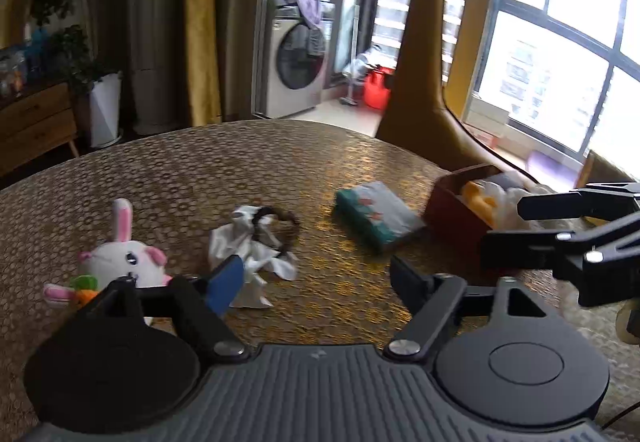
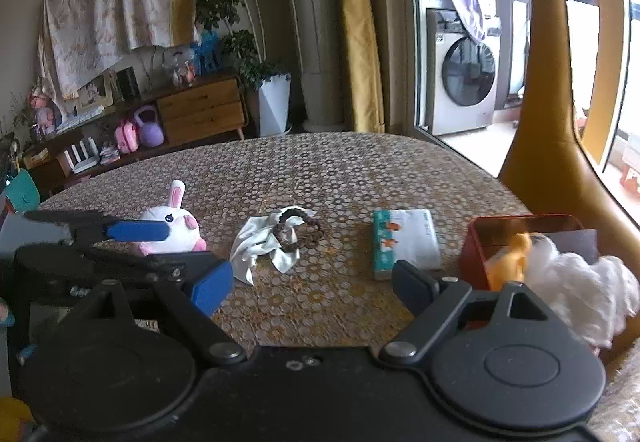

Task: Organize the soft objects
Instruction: 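Move both open tools from the tin toward the white cloth and bracelet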

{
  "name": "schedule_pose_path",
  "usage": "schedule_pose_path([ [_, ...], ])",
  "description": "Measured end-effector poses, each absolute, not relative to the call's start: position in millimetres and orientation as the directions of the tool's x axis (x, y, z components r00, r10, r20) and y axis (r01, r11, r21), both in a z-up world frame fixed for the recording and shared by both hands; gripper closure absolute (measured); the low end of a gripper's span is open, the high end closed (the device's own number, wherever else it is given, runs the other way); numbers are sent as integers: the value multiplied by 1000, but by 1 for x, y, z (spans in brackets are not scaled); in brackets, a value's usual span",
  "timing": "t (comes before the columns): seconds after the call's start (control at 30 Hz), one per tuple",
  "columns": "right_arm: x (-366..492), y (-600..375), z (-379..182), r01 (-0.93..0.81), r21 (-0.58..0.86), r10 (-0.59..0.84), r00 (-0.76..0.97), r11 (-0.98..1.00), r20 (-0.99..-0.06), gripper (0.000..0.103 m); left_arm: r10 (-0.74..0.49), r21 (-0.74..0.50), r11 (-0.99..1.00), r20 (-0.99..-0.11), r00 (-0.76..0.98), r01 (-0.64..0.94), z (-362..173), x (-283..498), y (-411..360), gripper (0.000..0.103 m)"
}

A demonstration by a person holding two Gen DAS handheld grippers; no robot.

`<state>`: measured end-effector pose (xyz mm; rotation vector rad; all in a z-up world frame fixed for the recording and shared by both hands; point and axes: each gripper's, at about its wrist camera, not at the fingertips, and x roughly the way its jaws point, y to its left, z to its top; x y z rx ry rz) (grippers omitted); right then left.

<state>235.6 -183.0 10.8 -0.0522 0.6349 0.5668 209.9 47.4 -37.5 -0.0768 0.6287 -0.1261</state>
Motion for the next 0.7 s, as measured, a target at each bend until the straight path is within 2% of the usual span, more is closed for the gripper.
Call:
schedule_pose_path([
  [0.3, 292, -151, -2, -524, 184, 511, 592, 831, -624, 7, -134, -146, 988, -606, 784, 56, -66, 235, 66, 19],
  [0.37, 306, -143, -6, -531, 195, 517, 570, 825, -639, 6, -134, -160, 986, -610, 781, 44, -72, 241, 68, 15],
  [0.43, 320, -135, -10, -525, 200, 512, 558, 827, -653, 5, -125, -165, 986, -613, 780, 28, -77, 247, 71, 11],
  [0.7, 370, -101, -28, -515, 204, 493, 521, 833, -696, 3, -82, -165, 986, -629, 773, -29, -97, 277, 76, 10],
])
